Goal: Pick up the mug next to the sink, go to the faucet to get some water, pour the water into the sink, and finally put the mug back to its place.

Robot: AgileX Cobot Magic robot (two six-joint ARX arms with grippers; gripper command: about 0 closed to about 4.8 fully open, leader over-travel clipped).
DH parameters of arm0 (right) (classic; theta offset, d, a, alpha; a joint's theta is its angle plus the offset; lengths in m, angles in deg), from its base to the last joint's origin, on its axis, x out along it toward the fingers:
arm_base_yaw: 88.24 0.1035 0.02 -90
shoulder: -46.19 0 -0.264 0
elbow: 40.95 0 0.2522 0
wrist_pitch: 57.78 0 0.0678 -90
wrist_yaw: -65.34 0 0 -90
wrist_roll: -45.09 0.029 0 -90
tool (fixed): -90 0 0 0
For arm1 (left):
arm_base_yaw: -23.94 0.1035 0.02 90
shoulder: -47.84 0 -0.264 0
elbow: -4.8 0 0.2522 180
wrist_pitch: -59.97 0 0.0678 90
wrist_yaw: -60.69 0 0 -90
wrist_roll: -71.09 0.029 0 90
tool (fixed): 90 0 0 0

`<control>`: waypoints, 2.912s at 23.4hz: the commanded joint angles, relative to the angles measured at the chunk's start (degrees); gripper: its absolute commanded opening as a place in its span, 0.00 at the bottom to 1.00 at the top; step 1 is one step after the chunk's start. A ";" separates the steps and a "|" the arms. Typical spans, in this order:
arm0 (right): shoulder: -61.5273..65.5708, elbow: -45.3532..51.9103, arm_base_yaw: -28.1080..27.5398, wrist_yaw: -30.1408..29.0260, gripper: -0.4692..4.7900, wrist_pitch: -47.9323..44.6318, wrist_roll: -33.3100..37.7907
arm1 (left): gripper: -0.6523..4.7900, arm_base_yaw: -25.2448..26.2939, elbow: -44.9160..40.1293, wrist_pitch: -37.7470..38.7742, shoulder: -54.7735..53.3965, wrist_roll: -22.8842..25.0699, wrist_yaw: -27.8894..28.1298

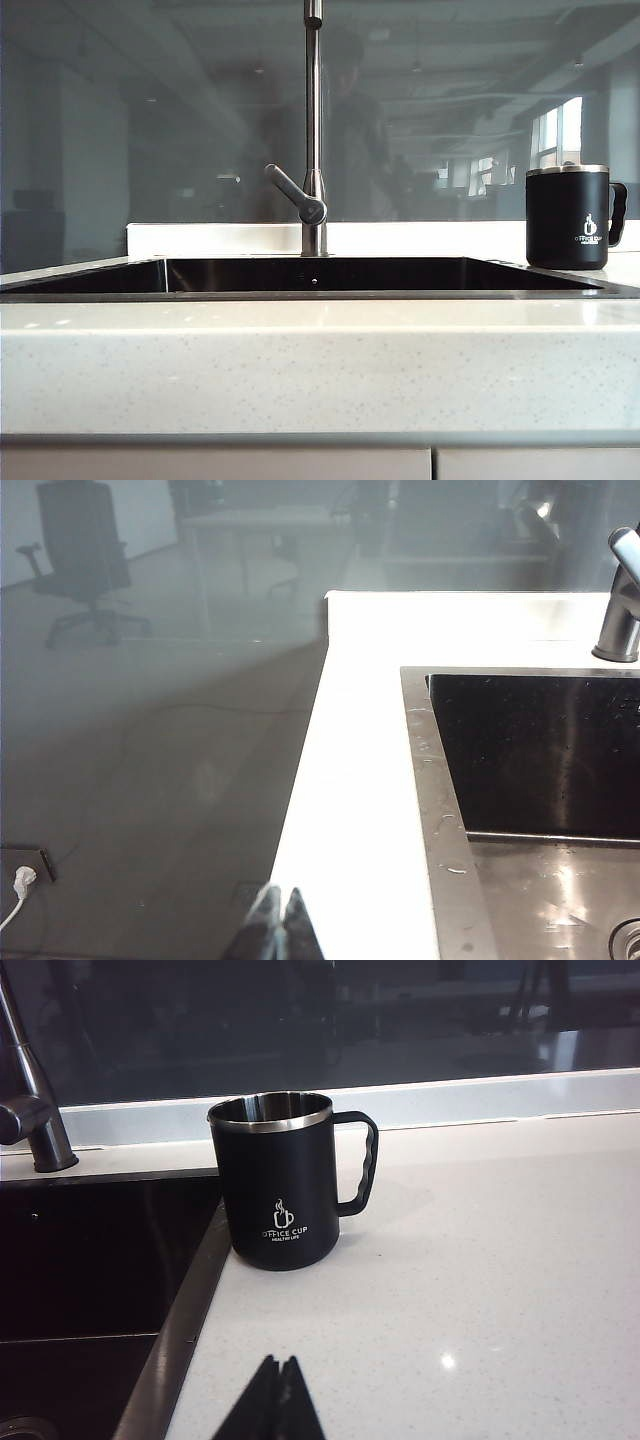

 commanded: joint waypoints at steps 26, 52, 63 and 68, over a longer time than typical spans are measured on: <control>61.29 -20.35 -12.70 -14.01 0.11 -46.71 5.35 | 0.11 0.09 14.91 -44.33 -37.53 -11.37 -8.46; 105.22 -44.24 -17.11 -28.61 0.42 -57.33 2.60 | 0.11 0.09 23.26 -62.95 -73.16 -19.45 -20.79; 108.32 -47.84 -15.23 -28.00 0.25 -57.79 2.60 | 0.11 0.09 23.26 -62.93 -73.16 -19.45 -20.79; 108.32 -47.84 -15.23 -28.02 0.09 -57.86 2.62 | 0.11 0.09 23.26 -62.90 -73.18 -19.41 -20.76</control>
